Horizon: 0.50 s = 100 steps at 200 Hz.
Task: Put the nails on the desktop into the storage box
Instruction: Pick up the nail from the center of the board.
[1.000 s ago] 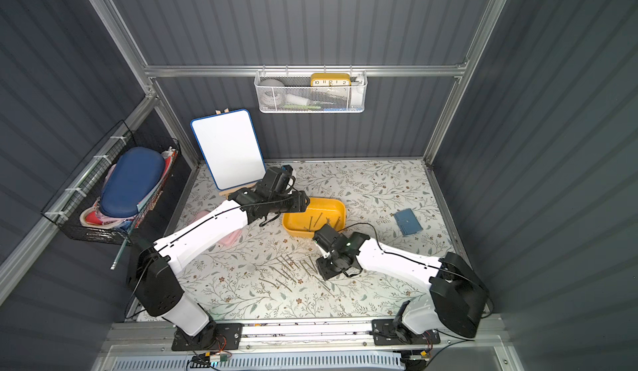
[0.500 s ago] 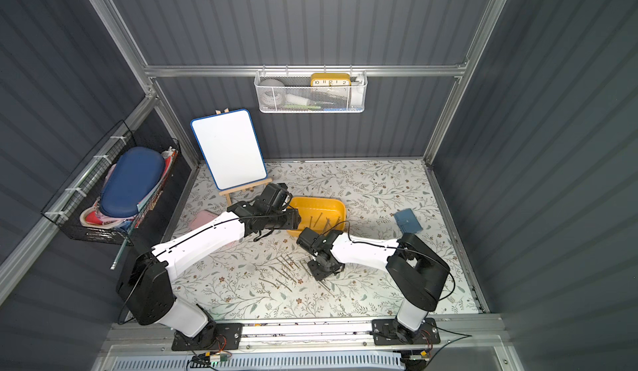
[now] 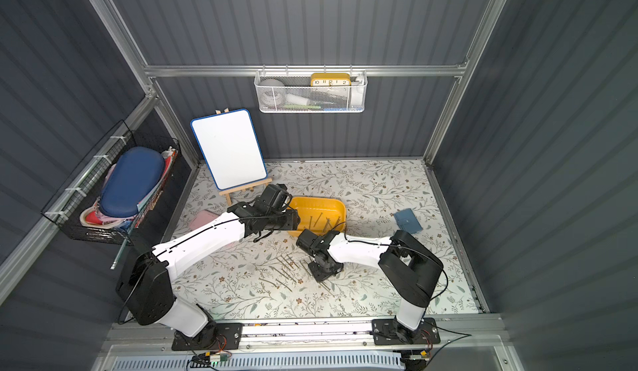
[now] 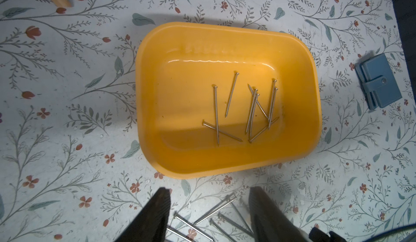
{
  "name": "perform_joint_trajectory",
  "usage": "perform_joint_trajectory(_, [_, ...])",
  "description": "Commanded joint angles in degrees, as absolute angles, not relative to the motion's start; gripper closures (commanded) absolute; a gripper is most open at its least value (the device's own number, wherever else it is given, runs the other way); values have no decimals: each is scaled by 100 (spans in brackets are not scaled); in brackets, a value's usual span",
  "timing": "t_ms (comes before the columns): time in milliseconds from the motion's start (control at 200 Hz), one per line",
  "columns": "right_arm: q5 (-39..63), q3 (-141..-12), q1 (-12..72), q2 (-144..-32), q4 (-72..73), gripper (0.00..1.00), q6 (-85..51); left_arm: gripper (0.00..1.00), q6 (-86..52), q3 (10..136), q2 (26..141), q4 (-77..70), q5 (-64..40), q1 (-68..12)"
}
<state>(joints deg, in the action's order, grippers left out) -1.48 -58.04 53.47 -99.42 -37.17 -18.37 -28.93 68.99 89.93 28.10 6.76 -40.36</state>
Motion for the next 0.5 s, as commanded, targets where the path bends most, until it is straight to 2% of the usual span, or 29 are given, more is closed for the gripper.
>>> perform_joint_trajectory(0, [-244, -5721, 5369, -10180, -3853, 98, -1852, 39, -2885, 6826, 8999, 2795, 751, -3984])
perform_joint_trajectory(275, [-366, -5883, 5342, -9860, -4063, 100, -1721, 40, -2848, 6829, 9031, 2781, 781, -3964])
perform_joint_trajectory(495, [-13, -5882, 5034, -9269, -4190, 100, -1541, 40, -2817, 6782, 9053, 2734, 780, -3951])
